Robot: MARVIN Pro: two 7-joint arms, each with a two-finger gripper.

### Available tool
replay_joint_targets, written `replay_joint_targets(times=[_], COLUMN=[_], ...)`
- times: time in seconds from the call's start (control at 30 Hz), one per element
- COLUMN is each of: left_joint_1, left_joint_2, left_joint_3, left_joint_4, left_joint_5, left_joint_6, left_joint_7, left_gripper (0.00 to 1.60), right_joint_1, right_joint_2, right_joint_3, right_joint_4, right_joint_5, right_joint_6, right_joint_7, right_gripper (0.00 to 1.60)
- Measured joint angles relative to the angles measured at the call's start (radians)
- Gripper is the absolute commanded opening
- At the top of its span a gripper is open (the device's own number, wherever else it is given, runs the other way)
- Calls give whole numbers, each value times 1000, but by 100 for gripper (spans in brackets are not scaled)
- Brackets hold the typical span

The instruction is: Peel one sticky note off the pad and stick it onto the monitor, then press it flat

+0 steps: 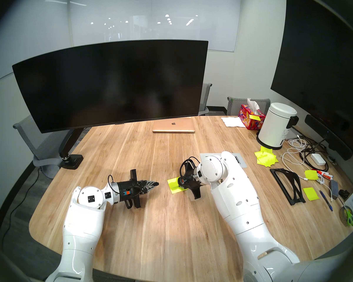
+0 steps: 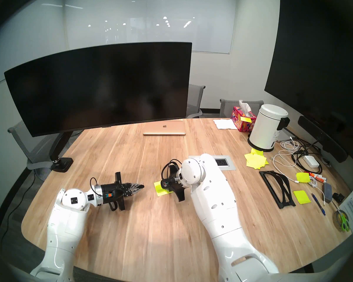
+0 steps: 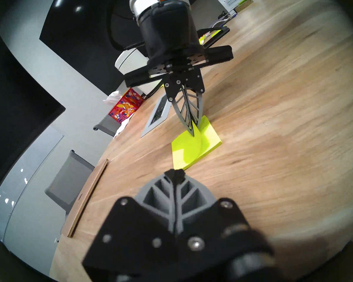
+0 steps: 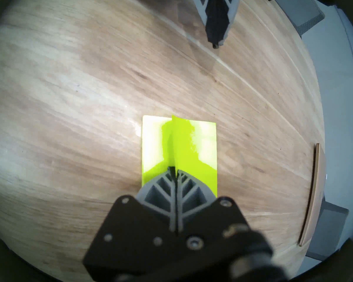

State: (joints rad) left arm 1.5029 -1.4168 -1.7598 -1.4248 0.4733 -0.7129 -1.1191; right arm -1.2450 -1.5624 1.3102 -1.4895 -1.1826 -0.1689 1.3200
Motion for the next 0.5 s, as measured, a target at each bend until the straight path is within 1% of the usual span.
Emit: replay_joint_targets(times=[0.5], left_joint_1=[21], left_joint_2=[31], left_joint_3=[45], left_joint_4=[-28], left_joint_5=[-27], left_joint_6=[36], left_joint_7=[-32], left_gripper=[0], right_joint_1=[2], right_joint_2=[-12], right_joint_3=[-16], right_joint_4=[-1], right_joint_5=[1], right_joint_6=[22], right_joint_7=[17], right_gripper=[0])
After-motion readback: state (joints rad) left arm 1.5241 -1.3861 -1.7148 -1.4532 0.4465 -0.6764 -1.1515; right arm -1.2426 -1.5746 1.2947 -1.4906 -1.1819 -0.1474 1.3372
